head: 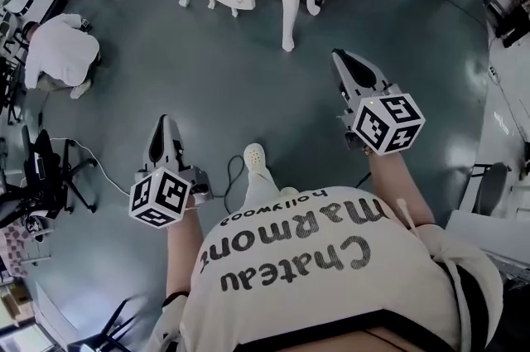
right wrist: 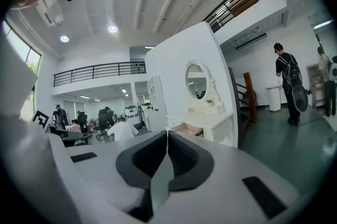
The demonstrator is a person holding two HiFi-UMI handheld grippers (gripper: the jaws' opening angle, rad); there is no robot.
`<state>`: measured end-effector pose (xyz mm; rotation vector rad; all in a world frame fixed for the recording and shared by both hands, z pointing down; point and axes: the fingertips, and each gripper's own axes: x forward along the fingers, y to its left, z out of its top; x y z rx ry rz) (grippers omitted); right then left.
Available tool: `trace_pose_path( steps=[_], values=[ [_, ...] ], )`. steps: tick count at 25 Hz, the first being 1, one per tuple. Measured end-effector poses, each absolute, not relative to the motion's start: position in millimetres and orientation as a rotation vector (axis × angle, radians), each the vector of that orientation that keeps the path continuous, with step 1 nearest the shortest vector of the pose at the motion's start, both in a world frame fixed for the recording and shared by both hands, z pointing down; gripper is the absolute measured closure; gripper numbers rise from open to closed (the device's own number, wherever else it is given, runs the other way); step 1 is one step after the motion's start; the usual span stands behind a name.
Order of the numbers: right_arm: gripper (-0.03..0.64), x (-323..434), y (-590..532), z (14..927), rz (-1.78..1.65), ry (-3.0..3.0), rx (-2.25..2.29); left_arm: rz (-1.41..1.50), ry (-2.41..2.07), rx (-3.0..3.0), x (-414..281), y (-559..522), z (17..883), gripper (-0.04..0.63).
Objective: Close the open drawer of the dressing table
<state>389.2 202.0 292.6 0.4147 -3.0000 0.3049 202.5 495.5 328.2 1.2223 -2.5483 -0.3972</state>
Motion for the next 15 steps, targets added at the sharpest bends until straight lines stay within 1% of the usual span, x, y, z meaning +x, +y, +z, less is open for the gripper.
trace_pose_path(
  steps=[7, 15],
  values=[
    [0.586, 338.0, 166.6, 279.8, 0.284, -2.994, 0.509, -0.421, -2.495, 1.334, 131.6, 439.3, 321.4, 0.587],
    [0.586, 254.2, 138.0, 255.2, 0.255, -2.991, 0.541, -0.421, -2.443, 1.446, 48.2, 383.2, 290.3, 0.588]
  ],
)
